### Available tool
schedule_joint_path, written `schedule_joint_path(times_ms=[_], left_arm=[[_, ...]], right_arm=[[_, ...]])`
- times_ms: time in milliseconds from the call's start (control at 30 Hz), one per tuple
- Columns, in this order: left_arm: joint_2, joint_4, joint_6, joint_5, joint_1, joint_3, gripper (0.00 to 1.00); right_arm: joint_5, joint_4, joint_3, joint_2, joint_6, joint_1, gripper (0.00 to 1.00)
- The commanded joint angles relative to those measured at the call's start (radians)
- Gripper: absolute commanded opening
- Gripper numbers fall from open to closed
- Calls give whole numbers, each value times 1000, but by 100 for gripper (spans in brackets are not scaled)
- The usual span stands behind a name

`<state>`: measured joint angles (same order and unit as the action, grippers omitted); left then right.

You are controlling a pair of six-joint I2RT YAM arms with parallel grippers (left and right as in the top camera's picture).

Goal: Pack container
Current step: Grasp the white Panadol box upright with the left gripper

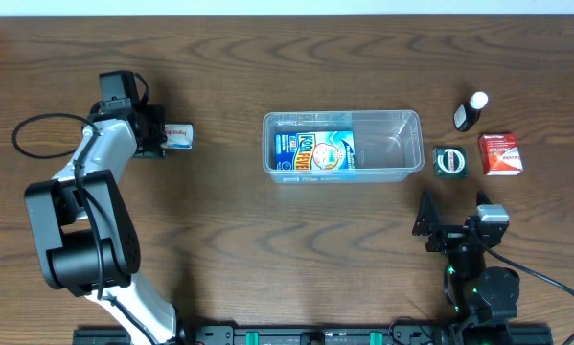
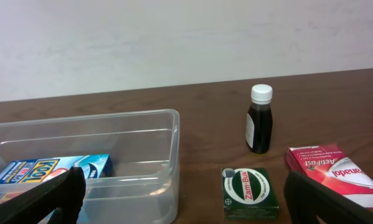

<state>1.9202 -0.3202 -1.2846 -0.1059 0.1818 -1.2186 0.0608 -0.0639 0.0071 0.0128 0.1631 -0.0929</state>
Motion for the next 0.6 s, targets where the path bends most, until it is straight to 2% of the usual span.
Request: schedule_joint_path(times_ms=[0,567], left_arm=[[22,9,8,4,-5,-10,65],[99,-8,10,31,-32,-10,64]], right_arm=[[2,-4,-2,-2,-15,8,99],[2,-4,-2,-2,-15,8,99]])
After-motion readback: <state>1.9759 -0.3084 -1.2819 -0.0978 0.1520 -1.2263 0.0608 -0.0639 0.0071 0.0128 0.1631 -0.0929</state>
